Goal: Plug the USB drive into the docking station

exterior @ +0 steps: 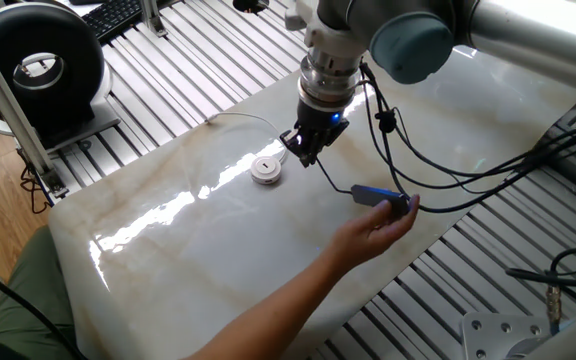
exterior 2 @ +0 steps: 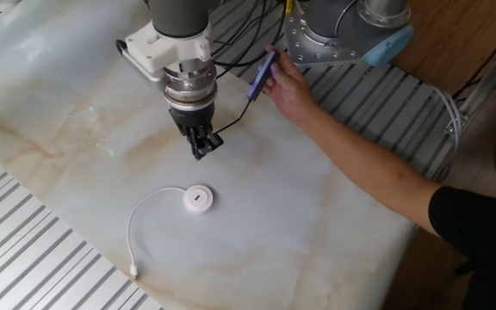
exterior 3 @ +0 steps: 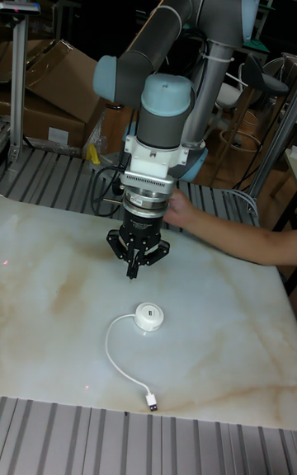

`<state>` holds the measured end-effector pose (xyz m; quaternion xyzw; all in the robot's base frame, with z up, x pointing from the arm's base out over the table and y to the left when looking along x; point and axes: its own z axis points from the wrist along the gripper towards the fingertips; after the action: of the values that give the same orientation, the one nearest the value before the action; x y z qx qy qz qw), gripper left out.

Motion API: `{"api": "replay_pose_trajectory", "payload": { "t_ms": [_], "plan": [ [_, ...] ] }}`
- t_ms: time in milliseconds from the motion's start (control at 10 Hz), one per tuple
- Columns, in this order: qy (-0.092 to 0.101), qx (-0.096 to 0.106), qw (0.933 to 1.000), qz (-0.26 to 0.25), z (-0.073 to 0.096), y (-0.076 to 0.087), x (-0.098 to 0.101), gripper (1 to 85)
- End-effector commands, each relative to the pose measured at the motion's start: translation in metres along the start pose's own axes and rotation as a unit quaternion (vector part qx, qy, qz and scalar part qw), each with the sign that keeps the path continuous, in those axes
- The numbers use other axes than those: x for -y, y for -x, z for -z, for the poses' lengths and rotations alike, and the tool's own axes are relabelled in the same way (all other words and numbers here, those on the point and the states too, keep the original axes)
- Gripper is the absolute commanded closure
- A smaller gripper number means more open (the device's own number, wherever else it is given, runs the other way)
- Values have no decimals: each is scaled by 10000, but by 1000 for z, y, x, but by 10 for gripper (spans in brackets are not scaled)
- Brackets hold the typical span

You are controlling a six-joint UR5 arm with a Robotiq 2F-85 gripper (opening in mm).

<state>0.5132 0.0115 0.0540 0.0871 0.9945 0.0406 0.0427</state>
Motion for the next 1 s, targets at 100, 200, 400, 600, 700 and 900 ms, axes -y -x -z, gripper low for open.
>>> {"api": "replay_pose_trajectory", "payload": {
  "t_ms": [100,200,400,600,700,900],
  "plan": [
    [-28,93,9997,233,7,11,4,843],
    [-37,147,9993,350,7,16,4,843],
    [-273,120,9983,510,8,23,0,843],
    [-202,81,9969,755,1,29,-6,843],
    [-280,-5,9966,773,-3,30,0,843],
    [-527,-250,9953,769,-17,29,15,843]
  ]
}}
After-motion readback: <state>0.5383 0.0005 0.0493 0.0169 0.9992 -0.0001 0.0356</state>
